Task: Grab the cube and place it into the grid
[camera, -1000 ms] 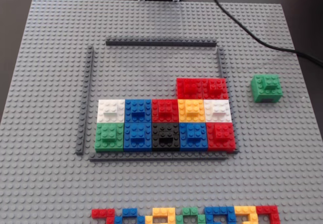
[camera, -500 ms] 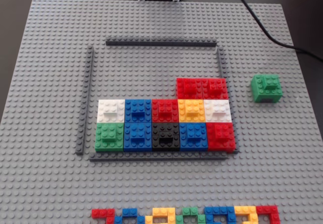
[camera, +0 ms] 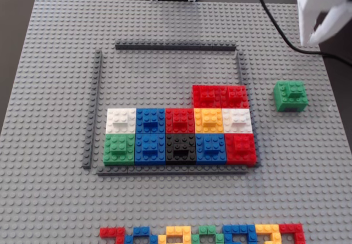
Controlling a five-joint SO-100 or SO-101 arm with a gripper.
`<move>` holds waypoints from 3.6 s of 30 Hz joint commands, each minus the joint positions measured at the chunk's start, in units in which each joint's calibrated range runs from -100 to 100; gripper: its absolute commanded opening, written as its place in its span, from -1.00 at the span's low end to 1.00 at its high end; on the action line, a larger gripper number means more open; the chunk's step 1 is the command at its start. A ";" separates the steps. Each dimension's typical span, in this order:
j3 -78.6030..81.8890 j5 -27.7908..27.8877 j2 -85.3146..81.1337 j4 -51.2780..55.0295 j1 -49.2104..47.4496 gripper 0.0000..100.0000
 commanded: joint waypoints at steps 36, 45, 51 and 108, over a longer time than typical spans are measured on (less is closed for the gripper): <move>-15.47 -0.39 20.12 -0.71 2.71 -0.33; -16.74 -0.54 20.64 -0.66 2.42 -0.33; -16.47 -0.78 20.55 -0.51 2.35 -0.34; -11.94 0.15 13.42 0.17 3.45 -0.88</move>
